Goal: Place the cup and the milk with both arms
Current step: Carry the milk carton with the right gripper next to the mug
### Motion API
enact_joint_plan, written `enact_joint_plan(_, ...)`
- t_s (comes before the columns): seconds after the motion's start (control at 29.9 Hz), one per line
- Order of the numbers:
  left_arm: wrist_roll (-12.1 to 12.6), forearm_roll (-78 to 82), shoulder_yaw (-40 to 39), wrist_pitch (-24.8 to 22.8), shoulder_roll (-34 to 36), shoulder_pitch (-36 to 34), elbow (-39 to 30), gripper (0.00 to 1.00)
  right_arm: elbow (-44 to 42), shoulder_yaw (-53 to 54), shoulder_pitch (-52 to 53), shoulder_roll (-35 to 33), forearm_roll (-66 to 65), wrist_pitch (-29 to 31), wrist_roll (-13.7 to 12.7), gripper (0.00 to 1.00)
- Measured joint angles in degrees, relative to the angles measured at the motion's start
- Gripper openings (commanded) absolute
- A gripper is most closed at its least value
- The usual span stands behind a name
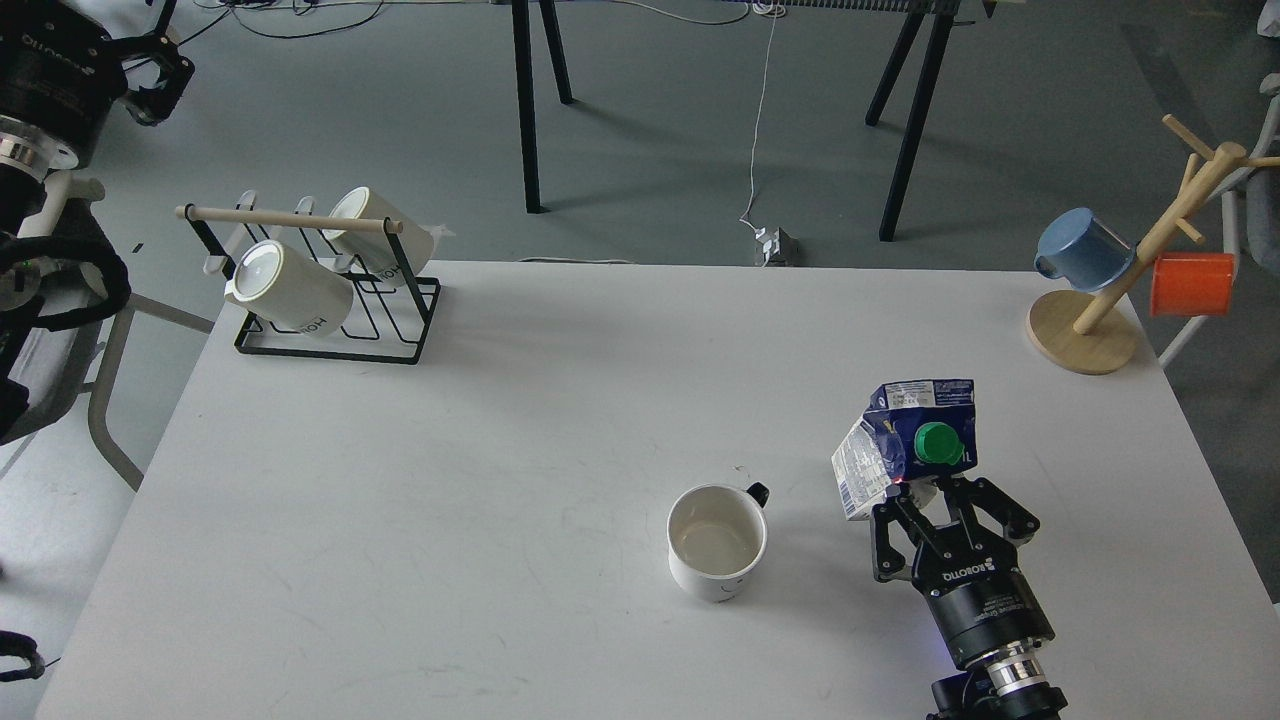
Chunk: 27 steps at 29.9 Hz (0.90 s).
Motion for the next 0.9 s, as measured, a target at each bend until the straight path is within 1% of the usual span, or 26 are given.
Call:
enact_joint_plan(0.17, 0.0, 0.0, 0.0, -0.1, 0.6, 0.0, 0.0, 0.99, -2.5, -3.1, 0.3, 2.5, -2.5, 0.0, 0.0, 0.33)
enact_joint_plan(0.43, 0.0, 0.0, 0.0, -0.3, 2.0, 0.2, 0.0, 0.99, -4.1, -4.5, 1.6, 3.2, -2.6, 0.0, 0.0, 0.37)
enact_joint_plan(0.47, 0.0, 0.0, 0.0, -0.3, 2.0, 0.2, 0.0, 0.99, -4.4, -4.5, 1.9, 3.4, -2.7, 0.0, 0.0, 0.40)
enact_joint_plan(0.53, 0.0, 0.0, 0.0, -0.3, 2.0, 0.2, 0.0, 0.99, -5.5, -4.6, 2.5, 4.2, -2.7, 0.0, 0.0, 0.50)
enact_joint_plan(0.6, -0.1, 0.1, 0.0, -0.3, 2.0, 0.2, 0.0, 0.99, -6.2, -4.8, 2.9, 4.5, -2.7, 0.0, 0.0, 0.66)
enact_joint_plan(0.64, -0.1, 0.1, 0.0, -0.3, 2.0, 0.2, 0.0, 0.99, -6.4, -4.9, 3.0, 4.7, -2.7, 0.0, 0.0, 0.71)
enact_joint_plan(0.74, -0.1, 0.1, 0.0, -0.3, 2.0, 0.2, 0.0, 0.99, -6.7, -5.2, 3.1, 4.7, -2.7, 0.0, 0.0, 0.81)
enact_joint_plan(0.84, -0.2, 0.1, 0.0, -0.3, 2.0, 0.2, 0.0, 0.99, -7.4, -5.2, 3.1, 4.7, -2.7, 0.0, 0.0, 0.87)
enact_joint_plan(0.9, -0.2, 0.1, 0.0, -0.3, 1.9, 0.2, 0.0, 0.99, -7.8, -5.2, 3.1, 4.6, -2.6, 0.0, 0.0, 0.97)
